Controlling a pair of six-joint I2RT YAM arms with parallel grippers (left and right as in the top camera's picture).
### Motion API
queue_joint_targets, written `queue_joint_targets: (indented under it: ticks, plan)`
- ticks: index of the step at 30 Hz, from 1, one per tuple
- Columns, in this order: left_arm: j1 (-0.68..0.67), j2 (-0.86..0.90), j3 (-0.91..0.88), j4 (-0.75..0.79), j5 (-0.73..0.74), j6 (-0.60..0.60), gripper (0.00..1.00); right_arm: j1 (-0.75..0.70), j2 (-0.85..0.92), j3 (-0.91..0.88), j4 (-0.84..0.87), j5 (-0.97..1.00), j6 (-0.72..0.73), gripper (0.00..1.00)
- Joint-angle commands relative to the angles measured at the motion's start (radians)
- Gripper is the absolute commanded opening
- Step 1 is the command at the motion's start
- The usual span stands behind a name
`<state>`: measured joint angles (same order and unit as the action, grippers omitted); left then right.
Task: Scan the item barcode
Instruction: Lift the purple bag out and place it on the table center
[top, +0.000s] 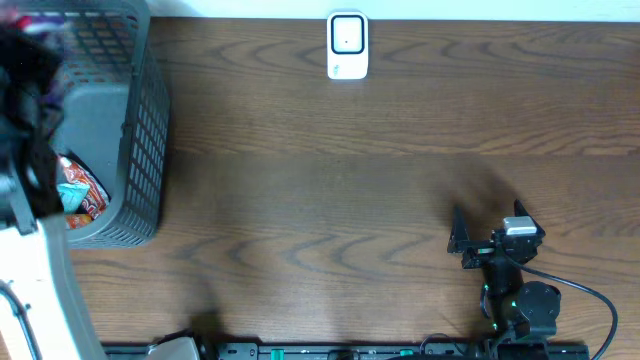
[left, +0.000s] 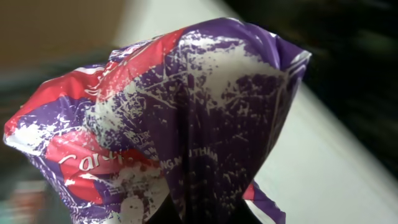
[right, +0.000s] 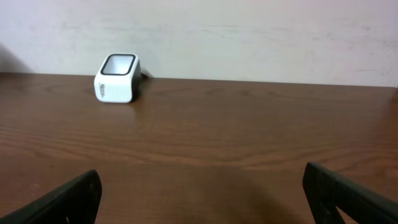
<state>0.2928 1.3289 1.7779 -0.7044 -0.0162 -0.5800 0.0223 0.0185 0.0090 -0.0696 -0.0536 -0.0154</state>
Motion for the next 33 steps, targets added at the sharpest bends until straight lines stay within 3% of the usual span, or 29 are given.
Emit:
queue_joint_targets:
  ticks: [1, 4, 5, 10, 16, 24, 26, 28, 29, 30, 31, 33]
  plan:
    - [-0.136, -0.019, 0.005, 0.027, 0.355, -0.005, 0.07, -0.006, -0.004, -0.003, -0.001, -0.005, 0.003, 0.99]
    - [-0.296, -0.005, 0.005, 0.024, 0.355, 0.043, 0.07, -0.006, -0.004, -0.004, -0.001, -0.005, 0.003, 0.99]
    - [-0.406, 0.021, 0.003, 0.021, 0.339, 0.095, 0.07, -0.006, -0.004, -0.003, -0.001, -0.005, 0.003, 0.99]
    - [-0.655, 0.144, -0.003, -0.06, 0.108, 0.143, 0.07, -0.006, -0.004, -0.004, -0.001, -0.005, 0.003, 0.99]
    - [-0.82, 0.366, -0.003, -0.164, 0.034, 0.142, 0.08, -0.006, -0.004, -0.004, -0.001, -0.005, 0.003, 0.99]
    - [-0.981, 0.65, -0.003, -0.152, 0.034, 0.142, 0.08, -0.006, -0.004, -0.004, -0.001, -0.005, 0.003, 0.99]
    - [-1.008, 0.689, -0.003, -0.138, 0.034, 0.142, 0.22, -0.006, -0.004, -0.003, -0.001, -0.005, 0.003, 0.99]
    - [-1.023, 0.703, -0.003, -0.13, 0.029, 0.151, 0.54, -0.006, -0.004, -0.004, -0.001, -0.005, 0.003, 0.99]
    - [-1.025, 0.703, -0.003, -0.127, 0.03, 0.182, 0.74, -0.006, -0.004, -0.003, -0.001, -0.005, 0.003, 0.99]
    - [-1.025, 0.698, 0.0, -0.126, 0.029, 0.214, 0.86, -0.006, -0.004, -0.003, -0.001, -0.005, 0.003, 0.99]
    - [-1.021, 0.689, 0.003, -0.125, 0.029, 0.247, 0.95, -0.006, -0.004, -0.004, -0.001, -0.005, 0.003, 0.99]
    - [-1.003, 0.655, 0.007, -0.125, 0.026, 0.295, 0.95, -0.006, -0.004, -0.004, -0.001, -0.005, 0.003, 0.99]
